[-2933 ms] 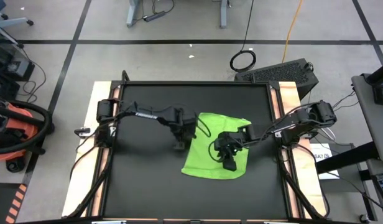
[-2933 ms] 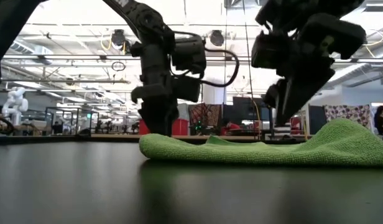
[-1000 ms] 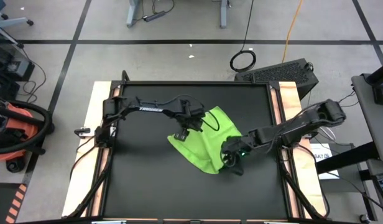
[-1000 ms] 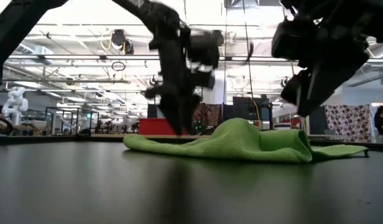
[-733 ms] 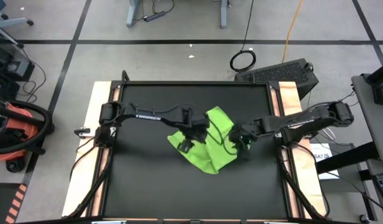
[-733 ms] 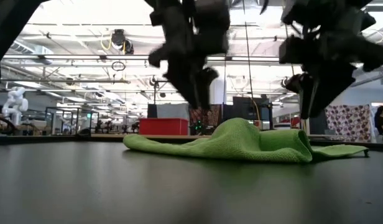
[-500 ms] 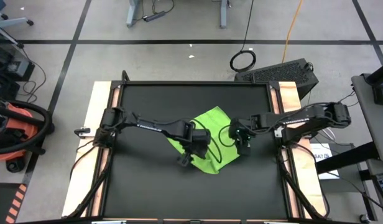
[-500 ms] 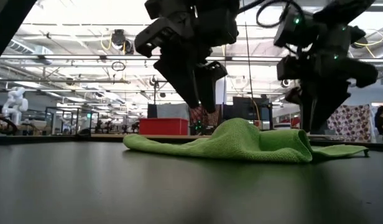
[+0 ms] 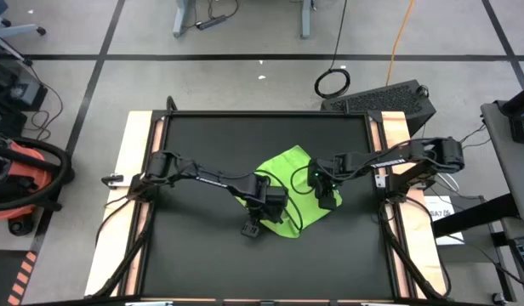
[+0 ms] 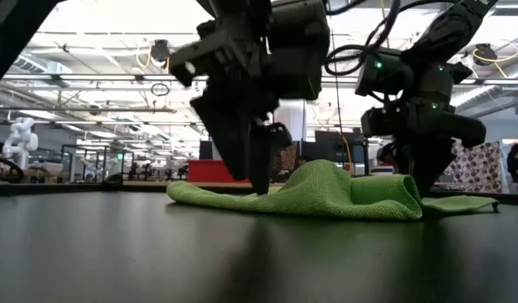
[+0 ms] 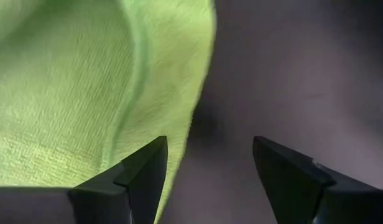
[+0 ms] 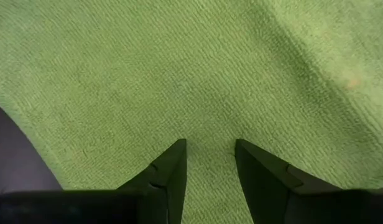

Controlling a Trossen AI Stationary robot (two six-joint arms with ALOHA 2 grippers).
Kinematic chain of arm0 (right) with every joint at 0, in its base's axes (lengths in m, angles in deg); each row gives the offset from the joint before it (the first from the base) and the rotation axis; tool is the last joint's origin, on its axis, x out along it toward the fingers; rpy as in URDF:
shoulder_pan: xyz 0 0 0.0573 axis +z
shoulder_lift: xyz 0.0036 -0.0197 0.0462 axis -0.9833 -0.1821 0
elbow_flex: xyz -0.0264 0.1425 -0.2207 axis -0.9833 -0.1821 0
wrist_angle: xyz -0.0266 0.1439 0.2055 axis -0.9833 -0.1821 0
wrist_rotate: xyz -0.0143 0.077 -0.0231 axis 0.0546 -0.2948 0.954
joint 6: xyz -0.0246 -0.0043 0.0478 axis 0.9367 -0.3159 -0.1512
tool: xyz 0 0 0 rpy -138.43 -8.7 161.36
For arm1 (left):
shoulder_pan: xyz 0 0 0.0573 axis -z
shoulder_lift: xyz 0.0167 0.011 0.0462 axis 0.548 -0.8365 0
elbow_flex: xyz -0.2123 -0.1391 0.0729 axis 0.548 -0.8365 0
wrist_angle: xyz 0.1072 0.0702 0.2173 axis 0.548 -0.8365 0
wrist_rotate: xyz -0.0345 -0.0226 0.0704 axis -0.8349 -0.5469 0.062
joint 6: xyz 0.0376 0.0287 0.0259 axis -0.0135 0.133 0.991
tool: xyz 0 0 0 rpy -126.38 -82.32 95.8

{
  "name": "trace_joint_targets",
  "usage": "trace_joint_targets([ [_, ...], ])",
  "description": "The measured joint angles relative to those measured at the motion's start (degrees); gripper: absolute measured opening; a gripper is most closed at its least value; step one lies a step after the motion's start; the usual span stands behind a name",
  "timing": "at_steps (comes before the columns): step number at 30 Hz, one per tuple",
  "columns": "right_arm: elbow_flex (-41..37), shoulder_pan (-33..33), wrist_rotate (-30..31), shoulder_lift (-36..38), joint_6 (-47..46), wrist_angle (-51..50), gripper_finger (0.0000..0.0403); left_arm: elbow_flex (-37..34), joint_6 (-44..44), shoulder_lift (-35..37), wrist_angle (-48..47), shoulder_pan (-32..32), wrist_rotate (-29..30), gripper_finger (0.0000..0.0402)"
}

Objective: Roll towel
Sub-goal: Roll the green towel

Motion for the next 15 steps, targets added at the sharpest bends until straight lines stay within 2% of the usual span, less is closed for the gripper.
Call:
trace_joint_targets([
  [5,0.08,-0.02,-1.29,-0.39,-0.28,1.10,0.0130,0.58,-0.24,1.65,-0.20,0.53,1.46,0.0242],
  [15,0.05,-0.02,-1.53,-0.44,-1.57,2.29,0.0130,0.81,-5.54,1.92,12.79,-1.30,2.44,0.0242],
])
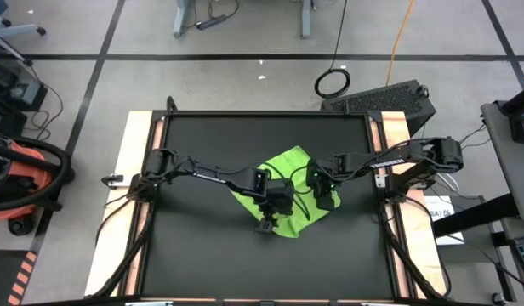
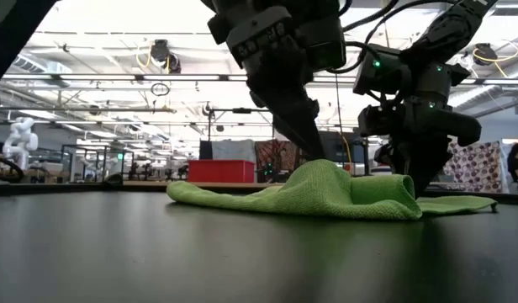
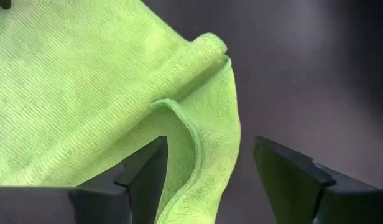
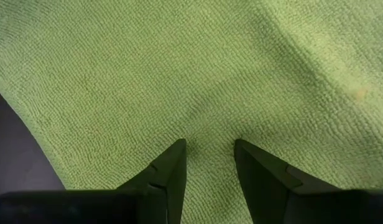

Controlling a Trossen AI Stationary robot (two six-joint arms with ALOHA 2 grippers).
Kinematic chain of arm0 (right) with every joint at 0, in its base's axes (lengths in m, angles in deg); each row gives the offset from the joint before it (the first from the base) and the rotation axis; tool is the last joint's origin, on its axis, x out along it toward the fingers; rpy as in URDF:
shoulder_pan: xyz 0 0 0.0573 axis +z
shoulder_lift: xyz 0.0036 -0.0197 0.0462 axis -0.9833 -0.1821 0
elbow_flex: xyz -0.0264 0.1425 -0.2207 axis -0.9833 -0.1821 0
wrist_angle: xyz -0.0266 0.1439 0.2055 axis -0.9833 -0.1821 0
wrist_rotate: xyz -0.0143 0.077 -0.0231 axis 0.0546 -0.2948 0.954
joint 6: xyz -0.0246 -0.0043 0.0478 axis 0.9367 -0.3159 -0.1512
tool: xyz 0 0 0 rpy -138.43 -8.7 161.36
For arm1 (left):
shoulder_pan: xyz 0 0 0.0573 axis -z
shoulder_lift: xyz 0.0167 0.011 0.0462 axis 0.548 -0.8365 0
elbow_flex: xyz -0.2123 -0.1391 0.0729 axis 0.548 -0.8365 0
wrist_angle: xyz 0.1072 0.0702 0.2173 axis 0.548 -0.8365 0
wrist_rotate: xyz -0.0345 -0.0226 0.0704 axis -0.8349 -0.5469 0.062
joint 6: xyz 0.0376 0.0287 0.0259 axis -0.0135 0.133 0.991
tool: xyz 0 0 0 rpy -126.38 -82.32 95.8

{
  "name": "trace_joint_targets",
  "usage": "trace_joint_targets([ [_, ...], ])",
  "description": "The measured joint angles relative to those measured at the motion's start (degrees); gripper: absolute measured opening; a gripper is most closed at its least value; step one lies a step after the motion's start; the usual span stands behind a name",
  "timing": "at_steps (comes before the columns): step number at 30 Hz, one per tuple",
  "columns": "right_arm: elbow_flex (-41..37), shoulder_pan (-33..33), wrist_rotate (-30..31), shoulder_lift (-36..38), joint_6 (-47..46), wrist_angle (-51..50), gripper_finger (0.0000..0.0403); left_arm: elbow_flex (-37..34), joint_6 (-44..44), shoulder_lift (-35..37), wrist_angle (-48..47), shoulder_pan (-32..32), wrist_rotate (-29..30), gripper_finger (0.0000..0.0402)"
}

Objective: Roll towel
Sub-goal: Roll the green towel

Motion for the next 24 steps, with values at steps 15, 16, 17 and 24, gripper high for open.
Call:
trace_joint_targets([
  [15,-0.05,-0.08,0.38,0.00,0.09,0.69,0.0130,-0.07,-0.39,-3.50,-0.98,0.13,-4.15,0.0071],
  [16,-0.04,-0.22,0.37,0.00,0.13,0.74,0.0130,-0.07,-0.40,-2.80,-1.90,0.13,-4.15,0.0060],
  [17,-0.06,-0.26,0.37,0.00,0.13,0.70,0.0130,-0.07,-0.40,-2.01,-3.00,0.28,-4.17,0.0051],
  [24,-0.05,-1.96,0.29,0.00,0.14,0.72,0.0130,0.00,1.86,1.16,-12.89,4.64,-2.60,0.0017],
])
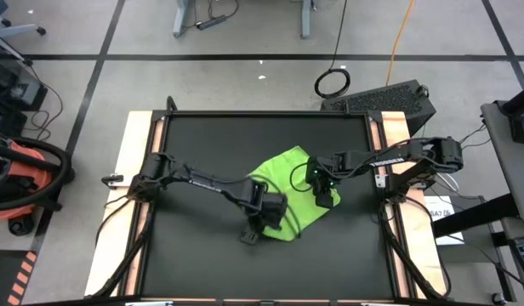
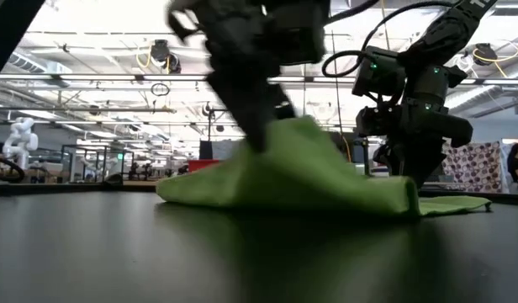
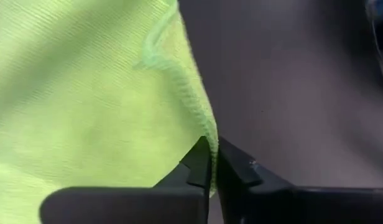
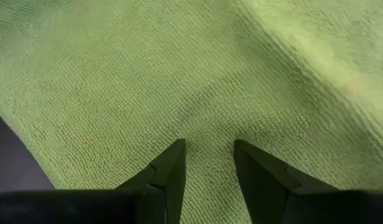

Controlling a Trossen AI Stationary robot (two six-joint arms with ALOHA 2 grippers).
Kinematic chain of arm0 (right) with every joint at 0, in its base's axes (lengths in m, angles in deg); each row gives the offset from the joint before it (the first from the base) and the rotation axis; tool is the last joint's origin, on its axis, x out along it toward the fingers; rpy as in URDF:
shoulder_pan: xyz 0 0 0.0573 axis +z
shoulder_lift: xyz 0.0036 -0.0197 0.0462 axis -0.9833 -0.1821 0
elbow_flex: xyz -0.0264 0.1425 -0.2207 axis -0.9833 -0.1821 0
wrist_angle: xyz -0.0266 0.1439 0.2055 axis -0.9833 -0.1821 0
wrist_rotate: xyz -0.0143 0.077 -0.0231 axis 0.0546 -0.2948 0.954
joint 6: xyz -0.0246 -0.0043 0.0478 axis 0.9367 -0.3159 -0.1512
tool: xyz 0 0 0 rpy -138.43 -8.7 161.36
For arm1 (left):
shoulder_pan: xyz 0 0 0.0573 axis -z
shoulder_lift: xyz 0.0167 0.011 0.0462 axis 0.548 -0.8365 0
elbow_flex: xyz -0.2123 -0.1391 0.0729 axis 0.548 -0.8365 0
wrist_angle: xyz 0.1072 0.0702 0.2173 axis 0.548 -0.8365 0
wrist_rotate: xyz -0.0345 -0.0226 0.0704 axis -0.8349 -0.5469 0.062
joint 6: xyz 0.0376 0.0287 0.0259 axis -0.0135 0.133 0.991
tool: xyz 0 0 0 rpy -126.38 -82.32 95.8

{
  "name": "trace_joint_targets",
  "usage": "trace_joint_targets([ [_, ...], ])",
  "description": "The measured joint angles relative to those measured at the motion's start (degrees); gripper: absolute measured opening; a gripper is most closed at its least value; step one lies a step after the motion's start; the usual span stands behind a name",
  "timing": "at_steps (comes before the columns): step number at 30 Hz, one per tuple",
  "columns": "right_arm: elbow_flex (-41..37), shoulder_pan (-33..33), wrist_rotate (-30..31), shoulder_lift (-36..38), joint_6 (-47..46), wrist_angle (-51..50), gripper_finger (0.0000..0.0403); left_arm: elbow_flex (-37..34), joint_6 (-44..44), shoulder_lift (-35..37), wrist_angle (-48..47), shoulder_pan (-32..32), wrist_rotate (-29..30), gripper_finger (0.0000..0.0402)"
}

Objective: Roll towel
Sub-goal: Roll the green towel

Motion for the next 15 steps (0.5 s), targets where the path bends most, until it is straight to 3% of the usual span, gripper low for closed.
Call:
trace_joint_targets([
  [8,0.01,-1.80,-0.26,0.00,0.30,0.31,0.0130,-3.48,0.70,-0.33,-1.03,6.61,1.22,0.0020],
  [15,0.01,-1.84,-3.30,0.23,0.76,0.74,0.0130,-4.90,-8.07,-0.33,-1.36,7.73,0.60,0.0101],
])
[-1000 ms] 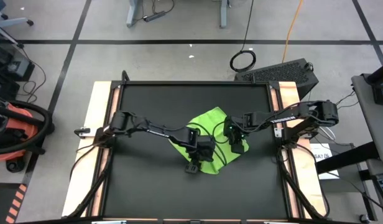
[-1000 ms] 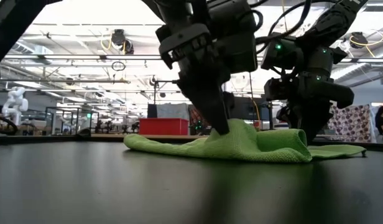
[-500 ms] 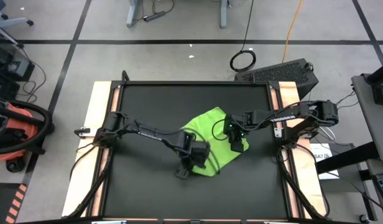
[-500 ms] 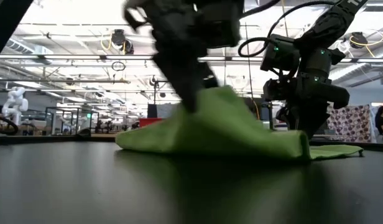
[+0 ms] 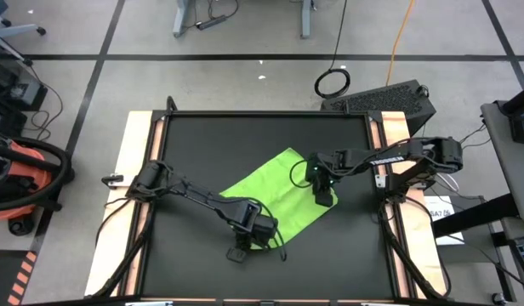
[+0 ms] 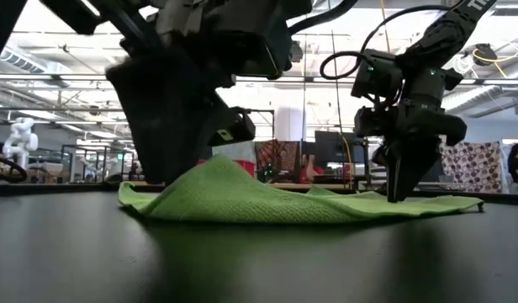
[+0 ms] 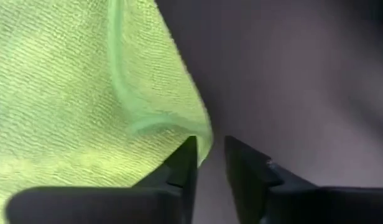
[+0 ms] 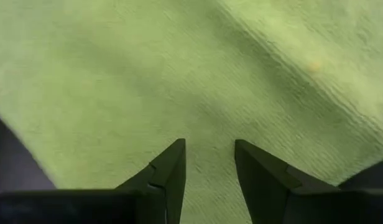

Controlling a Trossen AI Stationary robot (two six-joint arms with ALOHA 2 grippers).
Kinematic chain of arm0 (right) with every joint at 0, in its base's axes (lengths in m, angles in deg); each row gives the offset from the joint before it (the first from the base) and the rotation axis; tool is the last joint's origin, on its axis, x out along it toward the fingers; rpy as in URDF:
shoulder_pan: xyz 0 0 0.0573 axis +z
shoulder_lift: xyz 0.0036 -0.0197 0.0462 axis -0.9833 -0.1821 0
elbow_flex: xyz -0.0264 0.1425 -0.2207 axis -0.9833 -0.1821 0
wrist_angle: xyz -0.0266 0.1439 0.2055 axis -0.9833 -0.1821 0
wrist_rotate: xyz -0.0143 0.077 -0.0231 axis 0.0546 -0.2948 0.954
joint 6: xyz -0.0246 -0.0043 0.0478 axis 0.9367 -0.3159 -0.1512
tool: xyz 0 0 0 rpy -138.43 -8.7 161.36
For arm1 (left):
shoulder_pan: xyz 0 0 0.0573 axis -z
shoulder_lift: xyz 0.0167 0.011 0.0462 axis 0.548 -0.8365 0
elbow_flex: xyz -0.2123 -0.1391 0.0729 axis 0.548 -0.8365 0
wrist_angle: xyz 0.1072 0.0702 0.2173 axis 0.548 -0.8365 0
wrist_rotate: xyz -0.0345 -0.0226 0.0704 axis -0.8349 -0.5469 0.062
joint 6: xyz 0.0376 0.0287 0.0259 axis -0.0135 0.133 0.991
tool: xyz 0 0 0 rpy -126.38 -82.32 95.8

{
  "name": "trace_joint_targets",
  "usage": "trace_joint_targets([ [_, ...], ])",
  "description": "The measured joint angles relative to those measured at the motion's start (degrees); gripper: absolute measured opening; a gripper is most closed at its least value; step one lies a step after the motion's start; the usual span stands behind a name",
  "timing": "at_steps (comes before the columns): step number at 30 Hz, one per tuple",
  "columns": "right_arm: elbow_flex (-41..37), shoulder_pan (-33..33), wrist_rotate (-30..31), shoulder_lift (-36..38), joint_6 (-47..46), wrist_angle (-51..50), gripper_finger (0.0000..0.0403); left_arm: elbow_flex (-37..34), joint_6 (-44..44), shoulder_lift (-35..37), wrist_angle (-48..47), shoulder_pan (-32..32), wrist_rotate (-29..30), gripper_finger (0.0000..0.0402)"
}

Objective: Roll towel
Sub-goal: Roll the green towel

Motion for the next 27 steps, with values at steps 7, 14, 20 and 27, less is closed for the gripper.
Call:
trace_joint_targets([
  [7,0.18,0.04,-3.19,5.38,1.28,-0.61,0.0175,1.16,-6.53,0.39,0.08,0.00,-2.10,0.0204],
  [14,0.72,0.20,3.17,11.05,8.66,-0.51,0.0232,0.88,-11.60,7.43,0.34,0.26,14.48,0.0223],
  [20,0.72,-1.50,5.01,6.78,13.71,-0.18,0.0235,-2.10,-20.51,9.66,1.19,-3.75,22.14,0.0210],
  [27,0.72,-2.84,4.95,2.62,17.42,1.16,0.0235,-8.67,-28.75,9.57,2.05,-6.46,18.12,0.0198],
])
